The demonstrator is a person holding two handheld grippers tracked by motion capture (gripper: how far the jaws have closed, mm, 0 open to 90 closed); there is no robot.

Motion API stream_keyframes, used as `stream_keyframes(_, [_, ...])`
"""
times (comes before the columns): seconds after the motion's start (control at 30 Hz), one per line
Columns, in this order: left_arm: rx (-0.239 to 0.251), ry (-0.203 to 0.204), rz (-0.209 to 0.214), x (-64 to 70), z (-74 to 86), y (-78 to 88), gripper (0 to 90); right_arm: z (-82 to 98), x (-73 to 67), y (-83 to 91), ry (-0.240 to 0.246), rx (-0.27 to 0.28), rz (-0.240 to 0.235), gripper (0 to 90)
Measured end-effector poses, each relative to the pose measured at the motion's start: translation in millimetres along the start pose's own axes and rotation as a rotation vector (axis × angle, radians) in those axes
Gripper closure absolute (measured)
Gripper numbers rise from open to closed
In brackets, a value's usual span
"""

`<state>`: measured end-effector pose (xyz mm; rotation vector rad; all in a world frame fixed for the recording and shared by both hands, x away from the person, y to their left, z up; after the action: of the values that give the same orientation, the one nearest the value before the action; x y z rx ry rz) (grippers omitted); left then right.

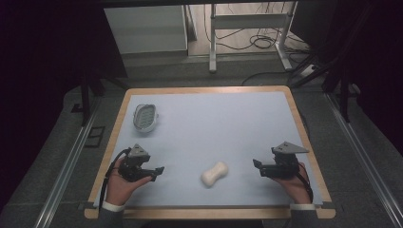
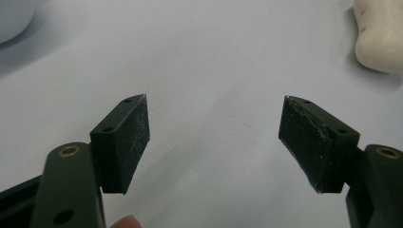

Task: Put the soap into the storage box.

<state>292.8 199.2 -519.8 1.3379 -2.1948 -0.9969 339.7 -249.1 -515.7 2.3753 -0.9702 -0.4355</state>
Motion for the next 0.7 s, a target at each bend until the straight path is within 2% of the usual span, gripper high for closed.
stream_keyframes(0.13, [-0.009,0.015,-0.007,-0.7,0.3,-2.0,25.9,3.5,4.2,-0.2,-0.016,0.006,-0.001,11.3])
stream_keyframes(0.17, [-0.007,0.022,-0.002,-0.5,-0.2,-2.1,25.7,6.9,7.4,0.3,-0.044,0.006,-0.006,11.3])
stream_keyframes(0.27, [0.003,0.017,0.004,2.6,-0.6,1.5,25.9,6.7,8.6,2.0,-0.040,0.001,0.006,11.3])
stream_keyframes(0.3, [0.012,0.019,0.001,3.7,-0.7,4.9,26.0,5.3,8.8,5.0,-0.045,0.023,0.005,11.4])
stream_keyframes(0.43, [0.019,0.006,-0.001,6.8,-0.7,9.8,26.1,6.6,9.0,6.8,-0.039,0.014,0.006,11.5])
stream_keyframes(0.7, [0.013,-0.009,-0.008,9.8,-4.3,8.3,26.1,8.6,10.9,6.0,-0.040,0.005,0.007,11.7])
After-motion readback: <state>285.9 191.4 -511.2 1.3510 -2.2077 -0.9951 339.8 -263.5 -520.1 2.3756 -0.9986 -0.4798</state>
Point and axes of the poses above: each handheld gripper's, and its own axes: y roughly backward along the jaws, z roughly out of its underside, x roughly to its right, the point moved 3 cm from there along -y, roughly forward along the jaws, and after that the axes turned 10 degrees about -z, right-handed, at the moved point
